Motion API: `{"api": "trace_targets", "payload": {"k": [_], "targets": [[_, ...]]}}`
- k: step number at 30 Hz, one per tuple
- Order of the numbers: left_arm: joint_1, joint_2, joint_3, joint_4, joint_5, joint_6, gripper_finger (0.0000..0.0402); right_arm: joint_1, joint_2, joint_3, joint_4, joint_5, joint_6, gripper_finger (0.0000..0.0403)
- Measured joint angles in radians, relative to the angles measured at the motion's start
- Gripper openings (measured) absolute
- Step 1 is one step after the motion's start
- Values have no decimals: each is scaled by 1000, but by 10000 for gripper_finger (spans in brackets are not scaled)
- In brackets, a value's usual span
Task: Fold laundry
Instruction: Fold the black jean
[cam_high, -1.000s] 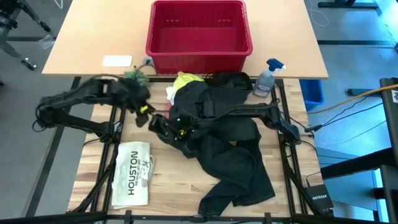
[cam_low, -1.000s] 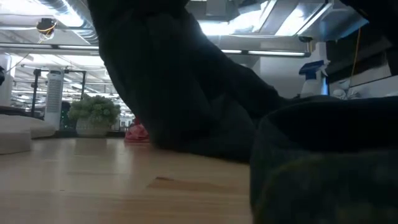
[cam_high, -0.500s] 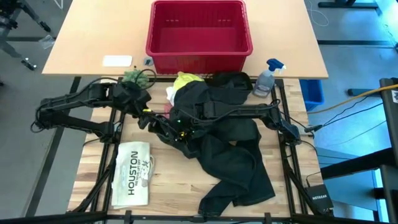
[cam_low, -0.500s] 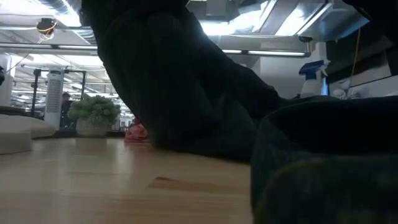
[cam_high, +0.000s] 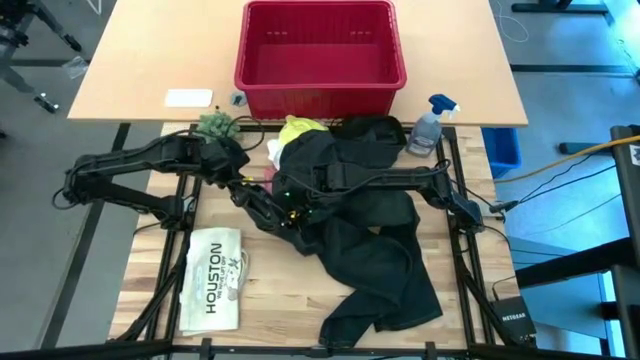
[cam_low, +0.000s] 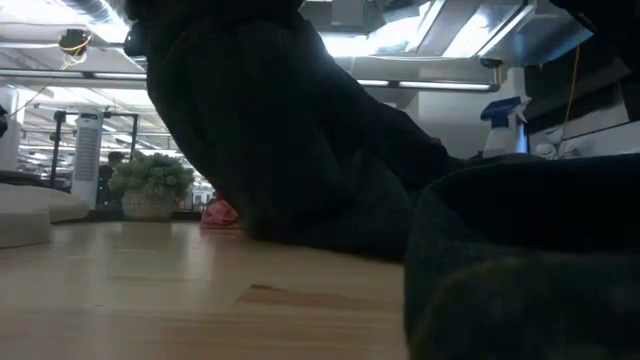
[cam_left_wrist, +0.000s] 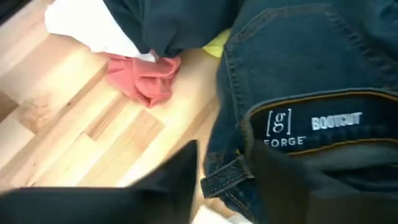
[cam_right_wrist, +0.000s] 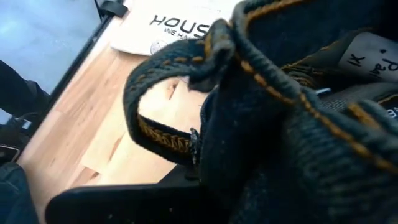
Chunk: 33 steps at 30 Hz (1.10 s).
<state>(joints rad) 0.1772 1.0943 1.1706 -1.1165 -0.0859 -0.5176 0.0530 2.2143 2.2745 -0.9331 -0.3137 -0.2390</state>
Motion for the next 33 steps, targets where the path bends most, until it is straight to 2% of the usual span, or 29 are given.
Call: {"api": "trace_targets", "payload": {"k": [2,5,9,14,15,19,22,30,33], "targets": [[0,-3,0,-1,23,16,28,4,0,0,18,-12,0,26],[-2,-16,0,-14,49,5,7,13,0,0,52,-38,1,26],[-24,-48,0,-62,30,-25,1,21,0,0,84,-58,7,26],[-60,-112,21,-115,-68,-60,0,28,5,-1,120,-58,10,26],[-65,-129,27,-118,-90,-63,0,33,12,1,132,-46,10,26],[-75,-190,57,-135,-127,-99,0,43,88,3,134,109,2,26],[-75,-236,64,-131,-134,-132,0,49,166,-1,129,130,11,26],[-75,-261,64,-128,-155,-144,0,94,279,-1,182,-46,56,31],[-75,-255,63,-128,-154,-138,0,98,278,-1,226,-109,69,92]]}}
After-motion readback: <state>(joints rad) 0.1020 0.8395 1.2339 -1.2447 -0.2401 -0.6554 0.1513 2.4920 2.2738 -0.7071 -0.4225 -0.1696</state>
